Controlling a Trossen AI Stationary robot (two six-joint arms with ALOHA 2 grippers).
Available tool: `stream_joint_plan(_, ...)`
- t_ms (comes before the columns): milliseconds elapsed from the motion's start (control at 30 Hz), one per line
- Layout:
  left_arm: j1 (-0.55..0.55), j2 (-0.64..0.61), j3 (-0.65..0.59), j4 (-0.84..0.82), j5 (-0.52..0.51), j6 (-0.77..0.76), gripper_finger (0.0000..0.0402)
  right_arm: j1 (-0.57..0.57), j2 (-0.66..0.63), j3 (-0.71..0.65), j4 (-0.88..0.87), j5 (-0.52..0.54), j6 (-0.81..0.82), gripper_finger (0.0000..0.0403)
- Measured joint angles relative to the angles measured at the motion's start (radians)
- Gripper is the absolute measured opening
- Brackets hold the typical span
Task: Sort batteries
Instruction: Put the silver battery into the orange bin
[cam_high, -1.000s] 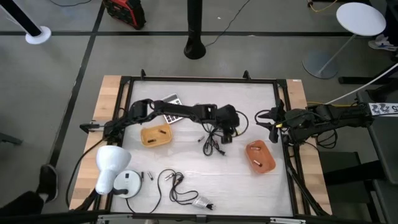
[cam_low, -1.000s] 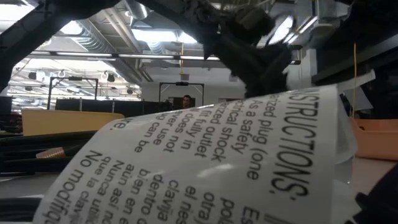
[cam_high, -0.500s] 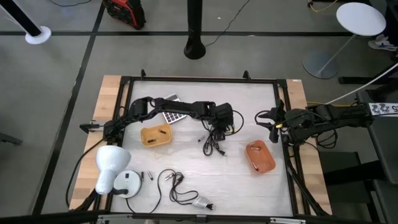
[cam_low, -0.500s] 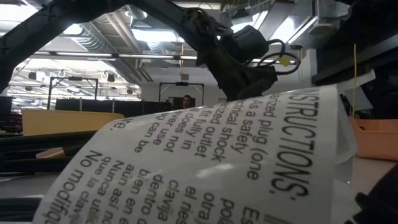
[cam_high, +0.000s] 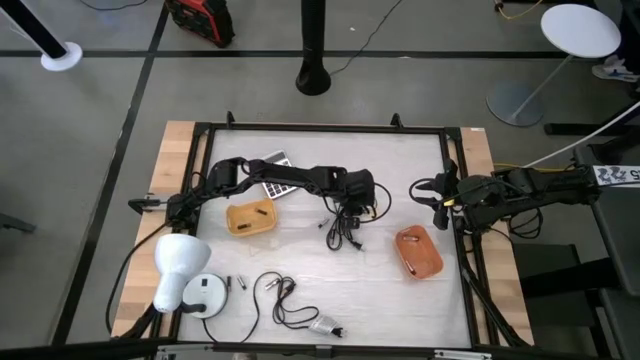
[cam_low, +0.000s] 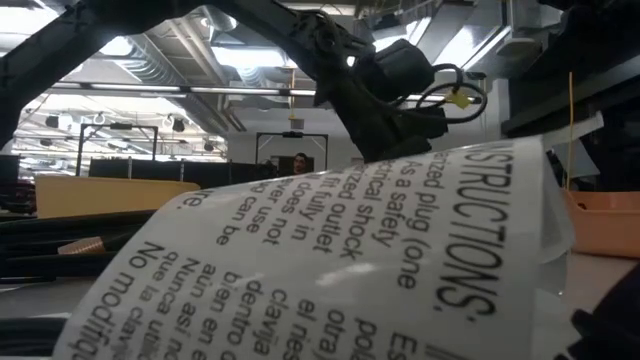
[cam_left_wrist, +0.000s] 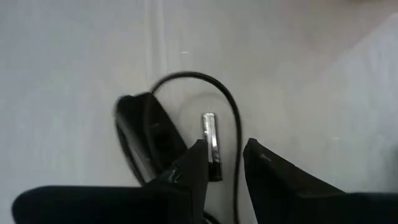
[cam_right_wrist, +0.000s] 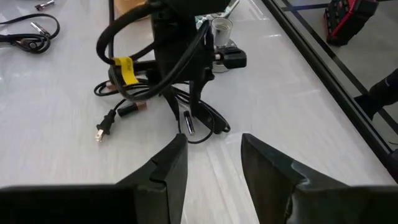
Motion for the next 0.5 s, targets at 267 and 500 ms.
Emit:
stream_joint_plan(267,0.002,0.018,0.0,-0.006,-0.049,0.025,0.0093,0.0,0.0,0.0,0.0,0.0,0.0,0.0144)
stream_joint_plan(500,0.01,0.018,0.0,-0.01,-0.054,0.029,0.0093,0.0,0.0,0.0,-0.001,0.0,0.0,0.0144)
